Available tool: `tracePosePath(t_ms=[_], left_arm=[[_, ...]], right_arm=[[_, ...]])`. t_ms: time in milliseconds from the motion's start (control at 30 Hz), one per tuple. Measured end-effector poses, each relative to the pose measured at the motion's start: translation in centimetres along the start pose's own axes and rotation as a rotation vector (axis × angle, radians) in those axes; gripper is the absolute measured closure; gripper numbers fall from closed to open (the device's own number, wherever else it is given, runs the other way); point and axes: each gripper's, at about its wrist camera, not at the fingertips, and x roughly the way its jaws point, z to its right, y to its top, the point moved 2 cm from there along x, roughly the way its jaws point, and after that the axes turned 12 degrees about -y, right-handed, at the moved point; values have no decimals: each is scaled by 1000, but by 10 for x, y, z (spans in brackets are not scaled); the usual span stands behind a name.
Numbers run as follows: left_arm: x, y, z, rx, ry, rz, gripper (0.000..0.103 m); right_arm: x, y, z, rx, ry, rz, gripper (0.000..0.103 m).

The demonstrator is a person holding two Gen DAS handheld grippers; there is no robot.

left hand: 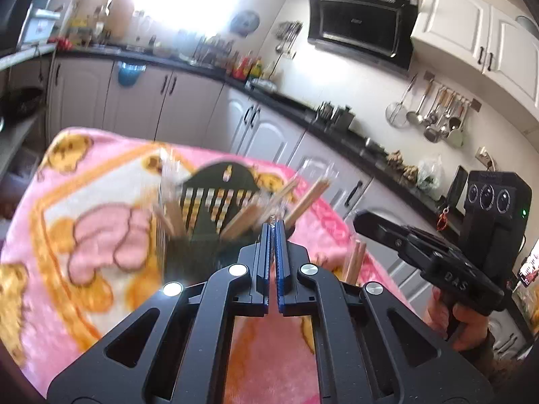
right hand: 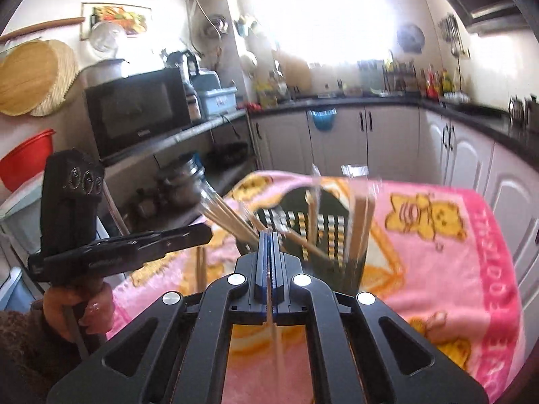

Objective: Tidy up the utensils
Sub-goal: 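Lift both held chopsticks and lower them into the green basket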

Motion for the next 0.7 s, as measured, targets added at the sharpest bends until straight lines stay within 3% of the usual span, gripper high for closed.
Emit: tracePosePath(t_ms=[400, 700], left_arm=[[-25, 61, 28, 68, -32, 152, 102], [-32, 100, 42, 91, -45, 238, 102]], right_arm=[[-47, 57, -1, -5, -1, 208, 102], [-49, 97, 5, -9, -39, 345, 102]])
